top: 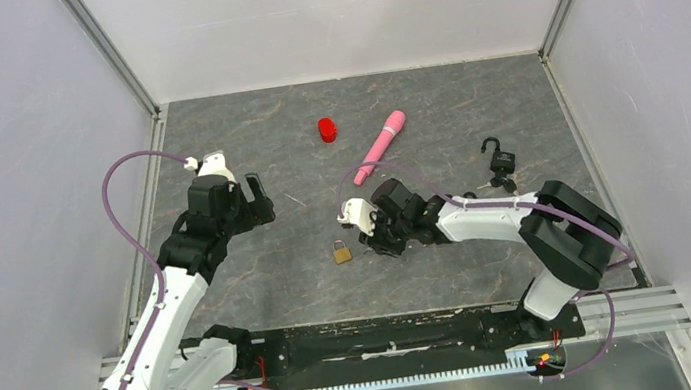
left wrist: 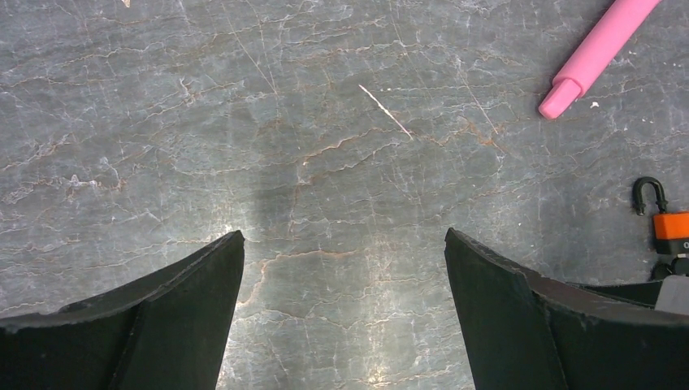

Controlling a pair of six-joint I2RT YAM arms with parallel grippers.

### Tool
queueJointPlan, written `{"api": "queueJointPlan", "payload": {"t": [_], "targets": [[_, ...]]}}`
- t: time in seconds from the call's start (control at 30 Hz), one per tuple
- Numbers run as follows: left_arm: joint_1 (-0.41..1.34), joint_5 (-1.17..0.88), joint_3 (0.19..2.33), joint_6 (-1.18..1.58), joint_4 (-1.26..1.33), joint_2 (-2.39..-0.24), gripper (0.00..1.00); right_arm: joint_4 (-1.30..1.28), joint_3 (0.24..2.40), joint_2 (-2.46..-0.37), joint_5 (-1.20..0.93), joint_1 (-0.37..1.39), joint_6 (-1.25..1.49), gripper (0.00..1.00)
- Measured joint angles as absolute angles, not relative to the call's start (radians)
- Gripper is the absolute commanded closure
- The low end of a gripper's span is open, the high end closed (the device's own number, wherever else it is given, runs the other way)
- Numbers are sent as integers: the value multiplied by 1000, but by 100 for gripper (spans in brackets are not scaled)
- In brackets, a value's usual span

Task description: Unlock with the key

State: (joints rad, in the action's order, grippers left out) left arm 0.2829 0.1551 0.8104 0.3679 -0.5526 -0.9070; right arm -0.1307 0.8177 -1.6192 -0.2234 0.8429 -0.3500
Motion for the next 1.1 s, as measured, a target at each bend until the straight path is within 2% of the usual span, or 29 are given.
{"api": "queueJointPlan", "payload": {"t": [0.23, 0.63, 0.7, 0.87, 1.1], "targets": [[282, 155, 810, 368, -553, -907, 3, -136, 805, -1566, -234, 847, -377, 58], [282, 155, 810, 368, -553, -907, 3, -136, 859, -1662, -271, 847, -509, 57], [282, 155, 810, 368, -553, -907, 4, -136, 876, -1688, -278, 847, -523, 61], [283, 154, 810, 368, -553, -907, 3, -124, 928, -1741, -292, 847, -537, 81], [282, 109, 807, 368, -548, -889, 4, -102, 915, -1737, -292, 849, -510, 100]]}}
